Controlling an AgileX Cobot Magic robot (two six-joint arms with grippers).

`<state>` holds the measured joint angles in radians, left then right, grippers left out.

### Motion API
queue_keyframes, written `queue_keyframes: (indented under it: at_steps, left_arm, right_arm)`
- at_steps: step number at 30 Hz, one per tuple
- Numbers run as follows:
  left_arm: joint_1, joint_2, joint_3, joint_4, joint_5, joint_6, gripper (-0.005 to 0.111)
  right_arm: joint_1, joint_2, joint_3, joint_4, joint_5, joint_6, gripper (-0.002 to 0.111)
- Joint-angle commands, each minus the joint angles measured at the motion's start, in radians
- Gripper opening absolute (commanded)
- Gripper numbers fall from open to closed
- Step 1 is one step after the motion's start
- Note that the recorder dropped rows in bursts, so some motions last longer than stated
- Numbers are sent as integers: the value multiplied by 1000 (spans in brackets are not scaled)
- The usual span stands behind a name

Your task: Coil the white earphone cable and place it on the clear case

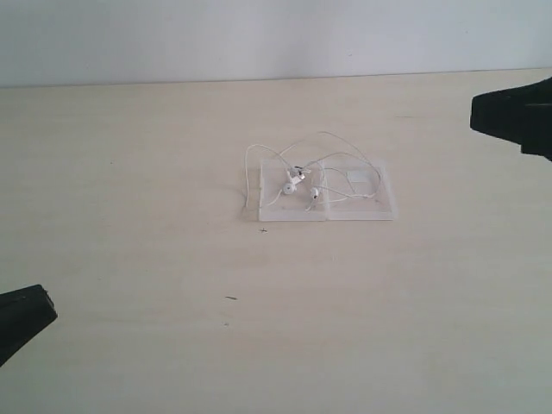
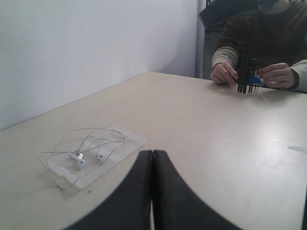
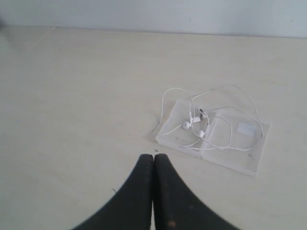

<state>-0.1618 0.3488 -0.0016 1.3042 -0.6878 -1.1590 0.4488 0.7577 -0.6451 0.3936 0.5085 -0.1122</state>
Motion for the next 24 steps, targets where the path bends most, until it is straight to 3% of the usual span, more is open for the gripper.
queue_keyframes:
  at_steps: [1, 8, 16, 24]
  left_arm:
    - [3, -6, 2, -6, -2, -1, 0]
    - [3, -6, 2, -6, -2, -1, 0]
    - [3, -6, 2, -6, -2, -1, 0]
    - [3, -6, 2, -6, -2, -1, 0]
  right_arm:
    - [-1, -37, 2, 12, -8, -6, 0]
    - [-9, -76, 19, -29, -20, -45, 0]
    - [-250, -329, 305, -41, -263, -199, 0]
    - [-372, -576, 546, -38, -435, -278, 0]
